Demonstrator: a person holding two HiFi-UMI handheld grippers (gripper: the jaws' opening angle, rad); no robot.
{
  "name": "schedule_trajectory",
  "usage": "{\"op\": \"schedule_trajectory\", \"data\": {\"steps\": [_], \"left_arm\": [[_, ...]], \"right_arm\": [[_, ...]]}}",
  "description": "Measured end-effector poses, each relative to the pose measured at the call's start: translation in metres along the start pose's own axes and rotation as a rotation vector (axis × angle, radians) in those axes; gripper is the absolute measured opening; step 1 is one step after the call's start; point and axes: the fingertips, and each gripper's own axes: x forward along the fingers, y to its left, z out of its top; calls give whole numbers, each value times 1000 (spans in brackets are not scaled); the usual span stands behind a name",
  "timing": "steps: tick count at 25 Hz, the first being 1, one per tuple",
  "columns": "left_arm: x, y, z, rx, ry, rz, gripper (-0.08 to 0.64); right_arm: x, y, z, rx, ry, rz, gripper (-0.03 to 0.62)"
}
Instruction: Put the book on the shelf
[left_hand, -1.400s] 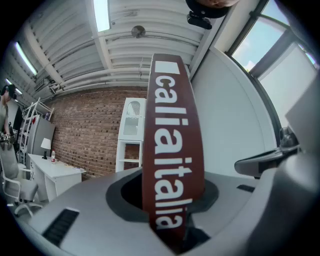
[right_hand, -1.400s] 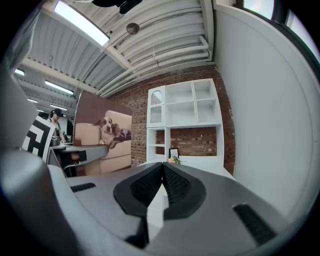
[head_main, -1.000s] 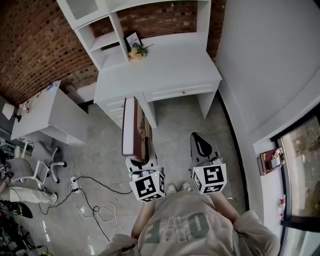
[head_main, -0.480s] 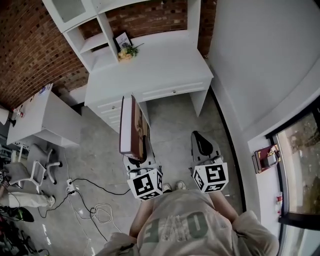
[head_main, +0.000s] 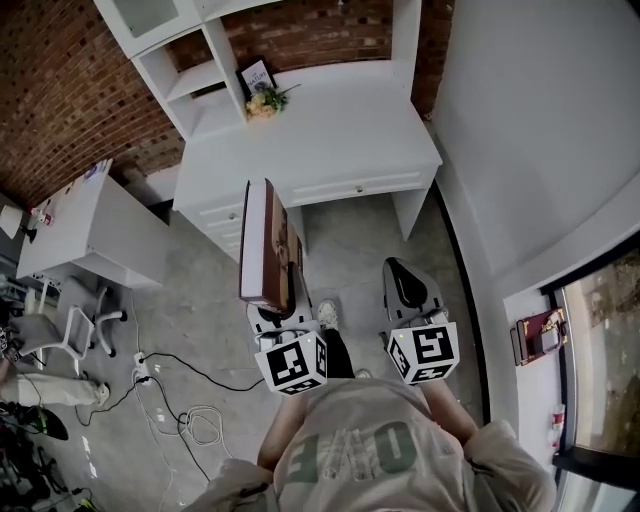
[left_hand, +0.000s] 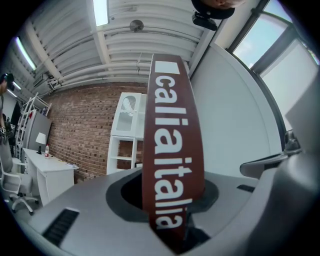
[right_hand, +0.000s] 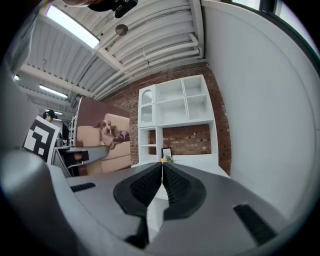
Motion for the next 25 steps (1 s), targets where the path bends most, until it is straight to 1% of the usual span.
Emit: {"op": "schedule_trajectory", "data": {"steps": [4,7,9,12,15,18,21,25], "left_arm": [[45,20,-12,-9,-17,5,155],[96,38,-19,-29,-40,11,155],[131,51,-15,-38,-57,12,155],[192,71,-2,-31,-60,2,155],[253,93,4,-22,-57,-13,155],[314,113,8,3,-59,-23,155],[367,125,12,31,-65,-46,155],[423,134,16,11,-74,-70,155]], "right_arm": [[47,-7,-9,-3,-1,-10,15],[98,-15,-15,-10,12,-12,15],[135,-21,-13,-8,26,-13,15],[196,-30,5,-8,28,-23,15],[261,-36,20,-13,26,-38,15],[326,-39,37,-25,13,-44,15],[379,-40,54,-59,-10,-46,15],[436,-46,75,-96,-42,-55,15]]}}
